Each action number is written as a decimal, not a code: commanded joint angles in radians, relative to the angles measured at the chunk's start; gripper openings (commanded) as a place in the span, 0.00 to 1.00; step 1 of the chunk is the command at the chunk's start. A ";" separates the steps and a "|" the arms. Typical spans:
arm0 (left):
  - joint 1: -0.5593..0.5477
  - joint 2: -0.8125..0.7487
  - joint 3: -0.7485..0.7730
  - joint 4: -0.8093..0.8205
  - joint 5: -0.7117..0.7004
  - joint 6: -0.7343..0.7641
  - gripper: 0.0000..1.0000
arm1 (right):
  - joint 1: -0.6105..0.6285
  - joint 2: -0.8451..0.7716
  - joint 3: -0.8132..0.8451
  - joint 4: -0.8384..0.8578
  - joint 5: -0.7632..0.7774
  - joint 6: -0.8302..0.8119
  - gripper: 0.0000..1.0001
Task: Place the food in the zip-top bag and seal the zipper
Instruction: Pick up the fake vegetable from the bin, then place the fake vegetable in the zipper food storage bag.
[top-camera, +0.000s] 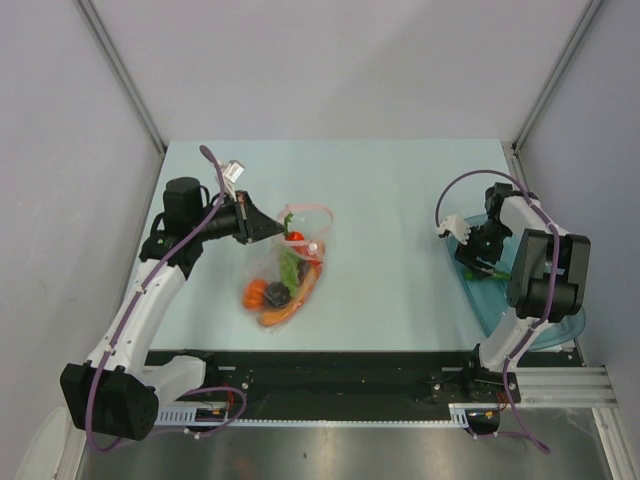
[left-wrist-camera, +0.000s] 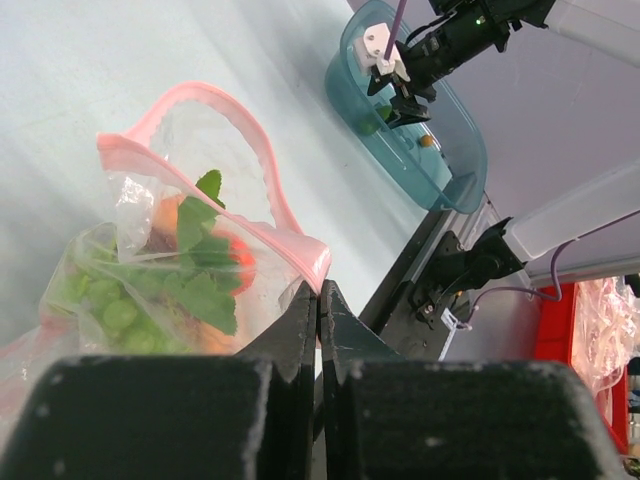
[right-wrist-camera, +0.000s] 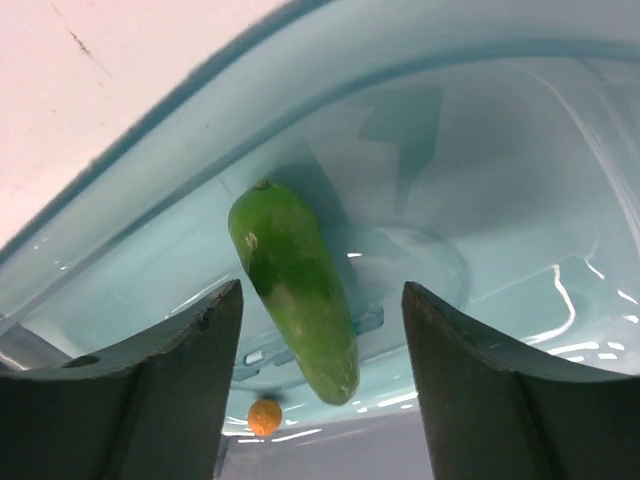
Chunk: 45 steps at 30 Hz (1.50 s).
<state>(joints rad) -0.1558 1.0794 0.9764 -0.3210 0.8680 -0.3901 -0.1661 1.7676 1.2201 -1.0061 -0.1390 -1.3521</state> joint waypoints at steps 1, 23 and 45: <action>0.002 -0.024 0.031 -0.015 0.026 0.045 0.01 | -0.015 0.003 -0.008 0.011 -0.010 -0.021 0.65; 0.002 -0.018 0.044 -0.030 0.017 0.048 0.00 | -0.176 -0.287 -0.001 0.027 -0.295 -0.038 0.00; 0.002 -0.064 -0.004 0.096 0.028 -0.047 0.00 | 0.663 -0.364 0.131 1.118 -0.241 1.703 0.00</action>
<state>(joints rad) -0.1558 1.0523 0.9741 -0.3096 0.8684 -0.4007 0.3977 1.3525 1.3247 -0.1658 -0.5060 0.0628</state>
